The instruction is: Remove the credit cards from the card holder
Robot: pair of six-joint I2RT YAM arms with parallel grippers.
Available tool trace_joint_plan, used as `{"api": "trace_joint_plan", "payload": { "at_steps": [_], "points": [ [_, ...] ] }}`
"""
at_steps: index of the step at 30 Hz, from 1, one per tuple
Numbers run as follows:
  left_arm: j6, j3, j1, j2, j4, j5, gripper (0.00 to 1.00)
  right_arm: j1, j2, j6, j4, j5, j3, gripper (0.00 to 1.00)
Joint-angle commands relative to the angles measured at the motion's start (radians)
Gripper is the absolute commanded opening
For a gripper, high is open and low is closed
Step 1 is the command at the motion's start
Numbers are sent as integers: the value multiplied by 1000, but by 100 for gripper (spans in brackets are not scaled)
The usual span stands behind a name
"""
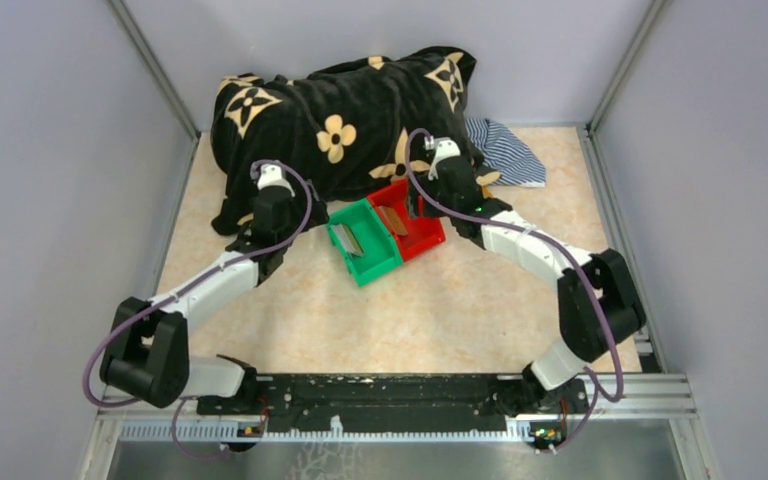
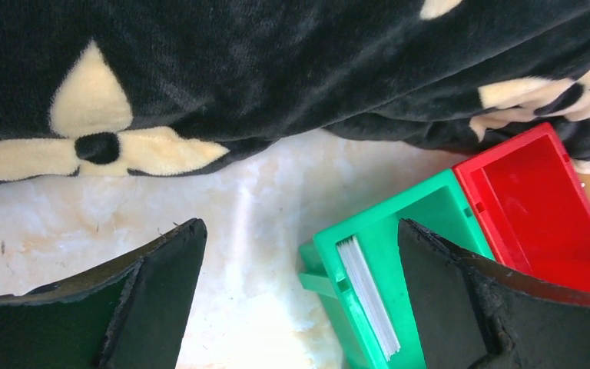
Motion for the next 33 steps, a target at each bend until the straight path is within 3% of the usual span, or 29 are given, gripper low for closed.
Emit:
{"api": "trace_joint_plan", "payload": {
  "at_steps": [1, 7, 13, 14, 17, 21, 25, 33],
  "points": [
    [-2, -2, 4, -35, 77, -2, 100, -7, -81, 17, 28, -16, -8, 70],
    [0, 5, 4, -77, 56, 59, 100, -100, -92, 60, -21, 29, -12, 65],
    [-34, -21, -21, -109, 46, 196, 100, -179, -85, 58, -40, 124, -24, 45],
    [-36, -24, -35, -114, 37, 195, 100, -201, -74, 66, -44, 119, -20, 45],
    [-32, -26, -77, -139, 9, 182, 100, -225, 6, 43, -90, 156, 35, 65],
    [-22, -29, -113, -171, -26, 191, 100, -226, 179, 13, -126, 264, 141, 80],
    [-6, -37, -138, -190, -57, 183, 100, -233, 314, -12, -144, 343, 248, 80],
    [0, -90, -151, -240, -87, 169, 100, -297, 457, -4, -172, 307, 354, 78]
  ]
}}
